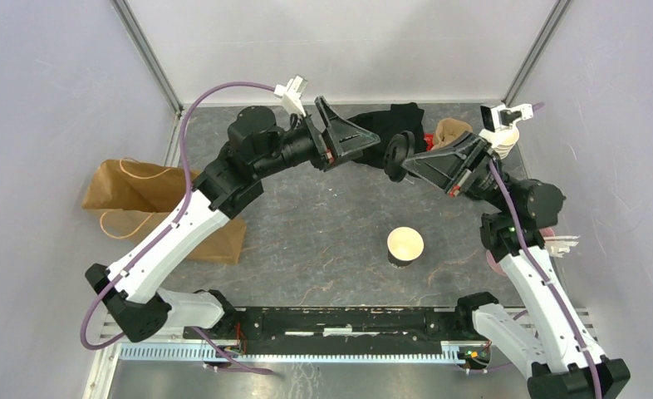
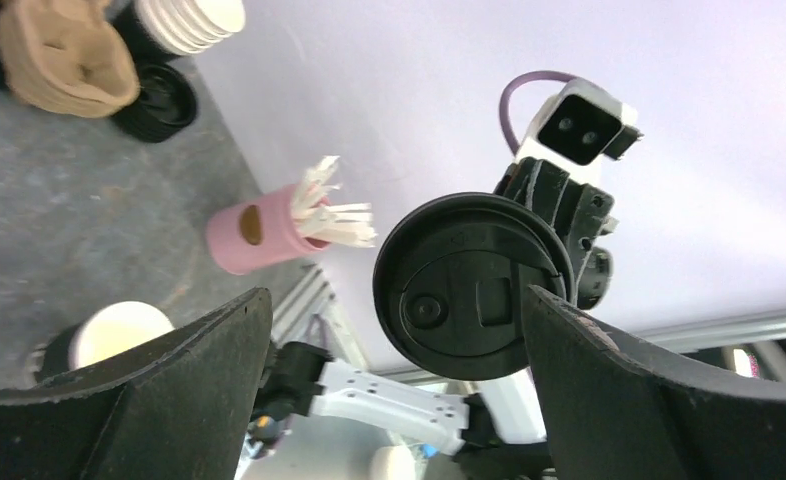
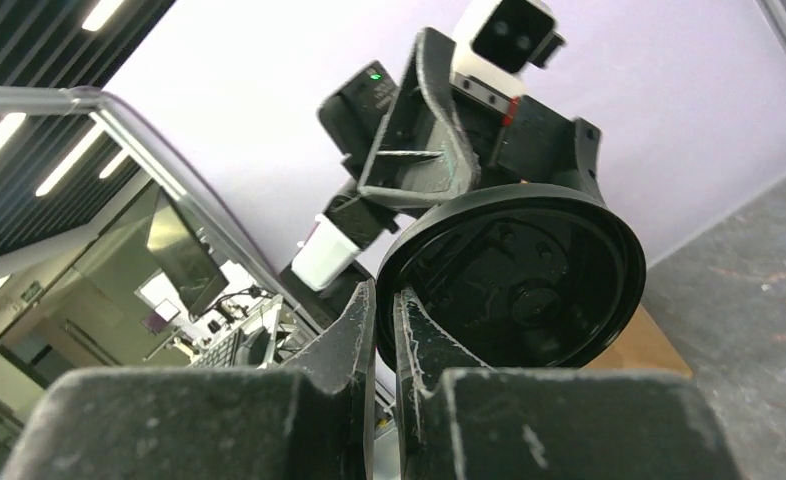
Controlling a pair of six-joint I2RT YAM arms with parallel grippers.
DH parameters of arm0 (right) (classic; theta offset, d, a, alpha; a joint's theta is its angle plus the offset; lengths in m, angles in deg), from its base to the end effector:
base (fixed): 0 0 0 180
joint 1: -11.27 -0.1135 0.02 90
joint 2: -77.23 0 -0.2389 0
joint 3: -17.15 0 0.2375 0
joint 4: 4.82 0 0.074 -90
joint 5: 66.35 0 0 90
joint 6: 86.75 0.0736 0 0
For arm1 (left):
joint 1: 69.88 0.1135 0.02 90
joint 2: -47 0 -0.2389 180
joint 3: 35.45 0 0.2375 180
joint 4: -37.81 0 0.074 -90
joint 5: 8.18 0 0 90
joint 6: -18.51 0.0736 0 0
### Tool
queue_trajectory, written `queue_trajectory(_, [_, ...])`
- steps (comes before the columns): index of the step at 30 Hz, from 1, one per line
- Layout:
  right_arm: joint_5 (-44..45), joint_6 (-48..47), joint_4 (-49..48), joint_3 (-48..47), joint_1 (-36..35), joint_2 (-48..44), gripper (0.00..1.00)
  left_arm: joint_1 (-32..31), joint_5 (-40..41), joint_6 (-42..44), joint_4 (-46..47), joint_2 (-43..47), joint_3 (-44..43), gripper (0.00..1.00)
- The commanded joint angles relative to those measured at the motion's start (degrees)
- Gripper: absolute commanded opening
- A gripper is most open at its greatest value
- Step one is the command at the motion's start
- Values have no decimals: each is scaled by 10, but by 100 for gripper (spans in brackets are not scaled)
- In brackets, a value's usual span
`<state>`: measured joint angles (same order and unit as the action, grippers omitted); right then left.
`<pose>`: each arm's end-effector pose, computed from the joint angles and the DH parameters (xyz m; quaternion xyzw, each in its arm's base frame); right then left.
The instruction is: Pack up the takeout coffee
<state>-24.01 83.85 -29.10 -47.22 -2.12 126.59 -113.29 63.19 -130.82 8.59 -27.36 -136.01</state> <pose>0.1717 0.0968 0.4345 -0.0873 0.5283 0.7225 0.4373 0.2107 -0.2317 0.4408 0.0112 0.7245 -0.6039 0.3323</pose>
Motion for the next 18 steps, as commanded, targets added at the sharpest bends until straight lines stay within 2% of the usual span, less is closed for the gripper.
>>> queue_trajectory(1, [13,64,-101,7,-1,-21,4,-27,-9,-111,112,45,26,100])
queue_trajectory(3, [12,106,-161,15,0,-19,3,-48,-10,-130,137,43,39,100])
queue_trajectory(5, [7,122,-181,12,0,-20,3,-64,-4,-127,139,39,33,100])
queue_trajectory(9, [6,123,-176,17,0,-32,3,-91,17,-135,168,36,30,100])
queue_trajectory(18, [9,112,-158,31,0,-49,3,-123,23,-122,125,31,10,100])
